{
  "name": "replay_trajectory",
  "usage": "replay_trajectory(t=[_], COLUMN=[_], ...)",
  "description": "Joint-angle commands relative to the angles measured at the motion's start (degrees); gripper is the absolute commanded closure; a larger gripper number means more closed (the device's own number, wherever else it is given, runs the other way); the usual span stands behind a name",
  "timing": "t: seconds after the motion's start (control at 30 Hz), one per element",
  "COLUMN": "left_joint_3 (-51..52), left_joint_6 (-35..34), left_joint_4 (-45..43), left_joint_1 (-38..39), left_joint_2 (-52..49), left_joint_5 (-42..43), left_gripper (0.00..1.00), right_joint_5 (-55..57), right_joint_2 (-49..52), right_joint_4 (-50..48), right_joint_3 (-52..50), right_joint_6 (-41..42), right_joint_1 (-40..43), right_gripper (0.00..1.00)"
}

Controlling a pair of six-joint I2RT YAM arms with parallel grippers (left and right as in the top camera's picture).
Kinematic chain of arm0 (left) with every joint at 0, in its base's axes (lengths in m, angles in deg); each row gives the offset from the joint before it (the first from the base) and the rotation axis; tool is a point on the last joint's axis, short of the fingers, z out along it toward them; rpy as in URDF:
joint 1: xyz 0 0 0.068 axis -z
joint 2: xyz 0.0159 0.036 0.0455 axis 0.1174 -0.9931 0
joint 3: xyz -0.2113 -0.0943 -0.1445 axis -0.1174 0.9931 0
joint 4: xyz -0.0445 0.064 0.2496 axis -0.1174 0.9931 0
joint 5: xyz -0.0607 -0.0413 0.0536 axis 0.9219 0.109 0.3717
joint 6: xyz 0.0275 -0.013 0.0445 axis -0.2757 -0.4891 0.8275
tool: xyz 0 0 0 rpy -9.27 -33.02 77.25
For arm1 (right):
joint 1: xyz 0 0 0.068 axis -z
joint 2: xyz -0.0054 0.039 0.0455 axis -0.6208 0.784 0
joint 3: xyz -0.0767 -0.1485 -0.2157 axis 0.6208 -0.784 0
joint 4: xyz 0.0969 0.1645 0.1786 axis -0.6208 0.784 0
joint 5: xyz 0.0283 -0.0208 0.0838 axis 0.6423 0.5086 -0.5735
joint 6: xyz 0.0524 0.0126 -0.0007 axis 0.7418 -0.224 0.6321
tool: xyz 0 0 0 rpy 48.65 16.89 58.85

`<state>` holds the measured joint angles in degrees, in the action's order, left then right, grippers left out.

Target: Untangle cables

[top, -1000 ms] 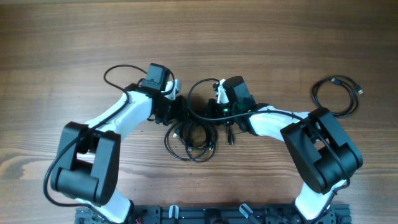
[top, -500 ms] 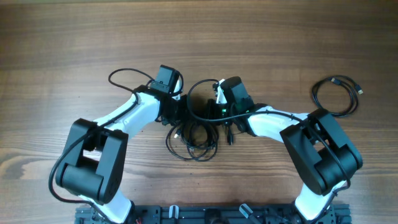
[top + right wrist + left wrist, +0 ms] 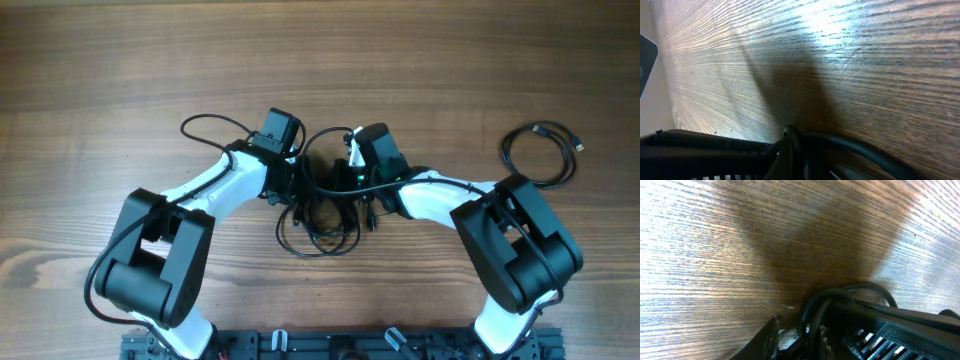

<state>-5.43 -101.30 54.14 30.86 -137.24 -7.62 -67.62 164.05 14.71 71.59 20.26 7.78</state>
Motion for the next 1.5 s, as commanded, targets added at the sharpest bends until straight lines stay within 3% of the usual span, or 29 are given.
replay_trajectory(t=[0.0, 0.2, 0.3, 0.47, 0.57, 0.63, 0.7, 0.83, 0.97, 1.03, 1.3, 1.37, 1.47], left_joint_3=[0.66, -2.97, -4.46, -7.87, -9.64, -9.03, -7.54, -4.90, -4.07, -3.98, -0.90, -0.85, -0.94], left_joint_6=[-2.64, -2.80, -2.69, -3.74, -4.11, -4.09, -5.40, -8.26, -9.66, -9.70, -11.61, -11.37, -9.77], left_joint_4=[-2.62, -2.56, -1.64, 0.52, 6.21, 8.09, 7.93, 6.75, 6.29, 6.29, 2.12, 1.97, 1.86], left_joint_1=[1.40, -0.72, -1.36, -2.23, -2.16, -1.33, -0.37, 1.29, 1.55, 1.62, 1.66, 1.66, 1.07], left_joint_2=[-1.81, -1.81, -1.81, -1.60, -1.60, -1.75, -1.75, -1.77, -1.77, -1.79, -1.84, -1.84, -1.27], left_joint_5=[1.84, 1.86, 1.79, 1.84, 1.70, 0.35, 0.33, 0.13, -0.59, -1.95, -2.93, -2.93, -2.91], left_gripper=[0.71, 0.63, 0.53, 0.53, 0.57, 0.80, 0.78, 0.66, 0.67, 0.73, 0.78, 0.94, 0.96], right_joint_5=[4.79, 4.81, 4.81, 4.81, 4.81, 4.81, 4.79, 4.79, 4.79, 4.79, 4.74, 3.72, 1.01], right_joint_2=[1.53, 1.53, 1.53, 1.53, 1.53, 1.53, 1.53, 1.53, 1.53, 1.53, 1.53, 1.53, 0.04], right_joint_4=[0.96, 0.94, 0.92, 0.92, 0.94, 0.85, 0.70, 0.72, 0.70, 0.72, 0.70, 0.07, -1.44], right_joint_3=[-1.01, -1.01, -1.01, -1.01, -1.01, -1.01, -1.01, -1.01, -1.01, -1.01, -1.01, -1.01, -1.01], right_joint_6=[-0.59, -0.61, -0.61, -0.59, -0.61, -0.59, -0.57, -0.59, -0.59, -0.57, -0.57, -0.59, -1.16], right_joint_1=[-0.15, -0.15, -0.15, -0.15, -0.15, -0.15, -0.15, -0.15, -0.15, -0.15, -0.15, -0.15, 0.24], right_gripper=[0.96, 0.96, 0.96, 0.96, 0.96, 0.96, 0.96, 0.96, 0.96, 0.96, 0.96, 0.96, 0.96])
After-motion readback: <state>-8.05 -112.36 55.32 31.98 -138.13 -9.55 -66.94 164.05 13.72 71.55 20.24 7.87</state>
